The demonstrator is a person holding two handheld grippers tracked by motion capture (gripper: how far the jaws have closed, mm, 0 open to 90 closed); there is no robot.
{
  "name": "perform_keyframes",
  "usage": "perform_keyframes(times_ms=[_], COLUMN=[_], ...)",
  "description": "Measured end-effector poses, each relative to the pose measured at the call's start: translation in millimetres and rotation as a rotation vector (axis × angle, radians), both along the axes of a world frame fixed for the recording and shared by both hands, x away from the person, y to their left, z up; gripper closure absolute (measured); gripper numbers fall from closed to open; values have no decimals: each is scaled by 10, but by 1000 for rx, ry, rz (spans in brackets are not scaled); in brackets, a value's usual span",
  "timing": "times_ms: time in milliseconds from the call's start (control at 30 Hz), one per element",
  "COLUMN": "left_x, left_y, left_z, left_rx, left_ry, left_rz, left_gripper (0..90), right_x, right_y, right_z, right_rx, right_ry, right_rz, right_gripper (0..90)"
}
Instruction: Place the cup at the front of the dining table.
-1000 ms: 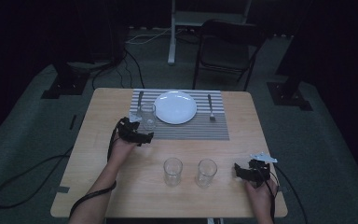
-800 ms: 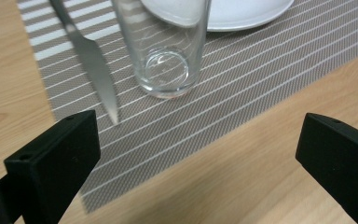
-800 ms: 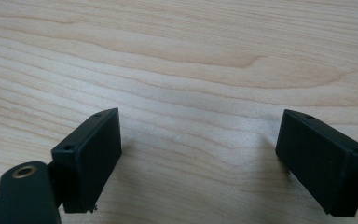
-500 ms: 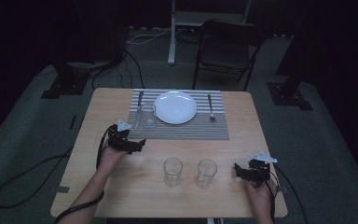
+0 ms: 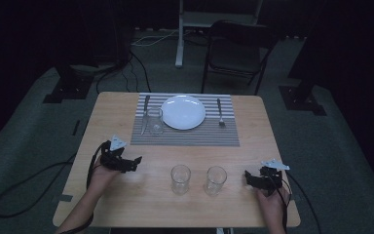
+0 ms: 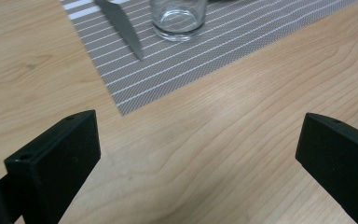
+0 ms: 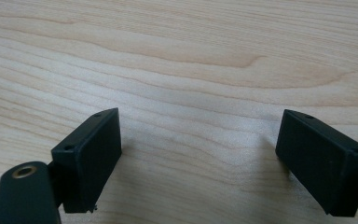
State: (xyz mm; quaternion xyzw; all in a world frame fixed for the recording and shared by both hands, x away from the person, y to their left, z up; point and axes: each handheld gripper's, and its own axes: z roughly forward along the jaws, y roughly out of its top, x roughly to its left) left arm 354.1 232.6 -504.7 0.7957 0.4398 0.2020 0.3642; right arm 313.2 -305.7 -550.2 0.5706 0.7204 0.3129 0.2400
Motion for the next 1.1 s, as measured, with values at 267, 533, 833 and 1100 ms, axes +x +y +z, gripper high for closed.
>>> perform_keyframes(times_ms=[267,533,833,1100], left_x=[-176,-406,-608,-647], left_y=[178,292,561,743], left_z=[-100,-42,-98,-244], left_rx=[-35,-26,-48,-43], left_ry=[8,-36,-13,-17], left_rz=[35,74,201,309], left_gripper=[3,3,3,3], right_x=[0,0,0,0], right_y=[0,1,2,2], right_z=[0,1,1,1], right_rx=[0,0,1,1], right_ry=[0,1,1,1], right_rz=[0,-1,-1,-2], right_gripper=[139,139,139,139])
